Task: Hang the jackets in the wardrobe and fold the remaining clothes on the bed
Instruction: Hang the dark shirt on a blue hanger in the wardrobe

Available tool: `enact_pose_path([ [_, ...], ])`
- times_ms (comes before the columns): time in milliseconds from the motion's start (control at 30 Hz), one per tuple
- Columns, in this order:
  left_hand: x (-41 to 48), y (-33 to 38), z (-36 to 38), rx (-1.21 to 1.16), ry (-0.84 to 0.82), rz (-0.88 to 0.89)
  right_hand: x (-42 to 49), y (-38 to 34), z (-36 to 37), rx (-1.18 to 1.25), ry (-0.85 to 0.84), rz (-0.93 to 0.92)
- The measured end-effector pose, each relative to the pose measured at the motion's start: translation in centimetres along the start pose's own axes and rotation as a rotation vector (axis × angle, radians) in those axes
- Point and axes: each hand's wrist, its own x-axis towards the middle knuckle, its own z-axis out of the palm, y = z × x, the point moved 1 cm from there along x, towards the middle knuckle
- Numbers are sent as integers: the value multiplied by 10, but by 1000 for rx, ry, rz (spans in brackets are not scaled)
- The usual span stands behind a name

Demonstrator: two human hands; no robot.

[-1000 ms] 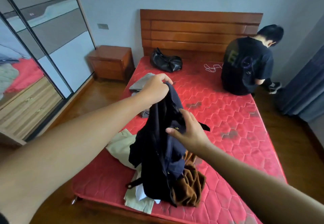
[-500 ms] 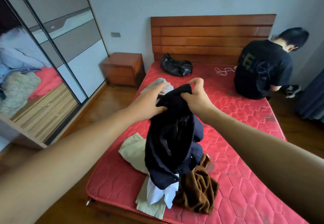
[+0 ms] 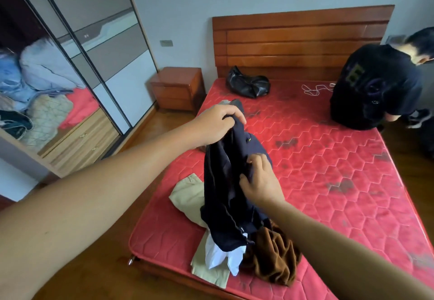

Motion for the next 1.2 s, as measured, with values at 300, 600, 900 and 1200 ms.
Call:
enact_pose_path([
  [300,-40,-20,-72,775,-48,39,32,-41,38,99,-26,274],
  [600,-95,-65,-150,1141,323,-226,137,-143,-26,-49,-28,-252],
  [900,-145,-54,-178,1549,232,-290,157,-181,-31,-856,-118,-779],
  [1200,-242,-30,-190,1370,308,-387,129,-157,6,-810,-221,-762],
])
